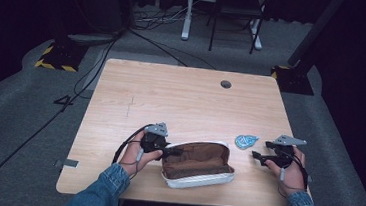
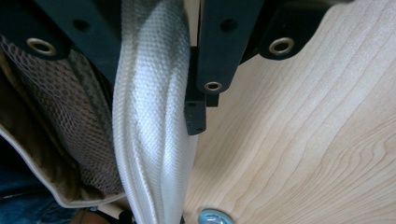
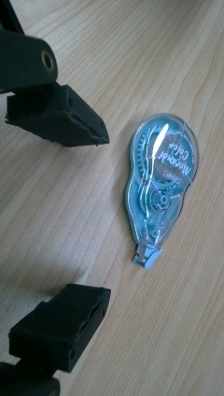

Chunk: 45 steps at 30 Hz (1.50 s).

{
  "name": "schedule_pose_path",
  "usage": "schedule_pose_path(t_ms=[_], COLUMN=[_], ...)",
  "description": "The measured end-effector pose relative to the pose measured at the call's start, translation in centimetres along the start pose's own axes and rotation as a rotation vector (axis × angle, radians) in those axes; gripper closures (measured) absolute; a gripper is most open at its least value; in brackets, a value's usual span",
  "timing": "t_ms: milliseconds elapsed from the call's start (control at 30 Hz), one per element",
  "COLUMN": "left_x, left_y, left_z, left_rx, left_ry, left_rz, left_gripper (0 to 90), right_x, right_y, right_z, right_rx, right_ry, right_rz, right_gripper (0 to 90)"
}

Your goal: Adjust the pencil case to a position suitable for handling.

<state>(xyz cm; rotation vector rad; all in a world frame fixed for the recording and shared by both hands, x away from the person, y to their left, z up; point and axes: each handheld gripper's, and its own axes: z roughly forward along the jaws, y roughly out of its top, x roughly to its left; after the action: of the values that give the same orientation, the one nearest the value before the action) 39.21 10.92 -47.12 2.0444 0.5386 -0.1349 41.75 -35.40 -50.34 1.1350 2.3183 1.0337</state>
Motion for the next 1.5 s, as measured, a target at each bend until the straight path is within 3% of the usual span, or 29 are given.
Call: schedule_pose_path(t_ms=[100, 433, 533, 600, 633, 767, 1233, 1500], left_x=[0.1, 0.2, 0.1, 0.1, 0.1, 0.1, -1.6, -2.6], left_y=[-0.3, -0.7, -0.7, -0.7, -0.7, -0.6, -0.6, -1.4], left_z=[0.0, -0.1, -0.1, -0.1, -0.1, -0.5, -4.3, -6.3], left_rx=[0.001, 0.014, 0.029, 0.030, 0.024, -0.003, -0.049, -0.065], left_ry=[-0.003, 0.024, 0.050, 0.067, 0.081, 0.120, 0.247, 0.289], left_rz=[-0.013, 0.004, -0.004, -0.007, -0.008, 0.002, 0.061, 0.085], left_gripper=[85.5, 82.9, 71.5, 53.6, 53.6, 36.5, 28.8, 26.8], right_x=[0.0, 0.0, 0.0, 0.0, 0.0, 0.0, 0.2, 0.4], right_y=[0.0, 0.0, 0.0, 0.0, 0.0, 0.0, 0.1, 0.1], right_z=[0.0, 0.0, 0.0, 0.0, 0.0, 0.0, 0.1, 0.0], right_rx=[0.001, 0.001, 0.000, 0.000, 0.000, 0.000, 0.004, 0.013], right_ry=[0.000, 0.001, 0.001, 0.002, 0.002, 0.003, -0.012, -0.022], right_rz=[0.001, 0.001, -0.001, 0.000, 0.000, 0.000, 0.005, 0.021], right_gripper=[21.5, 21.5, 21.5, 21.5, 21.5, 21.5, 19.9, 22.1])
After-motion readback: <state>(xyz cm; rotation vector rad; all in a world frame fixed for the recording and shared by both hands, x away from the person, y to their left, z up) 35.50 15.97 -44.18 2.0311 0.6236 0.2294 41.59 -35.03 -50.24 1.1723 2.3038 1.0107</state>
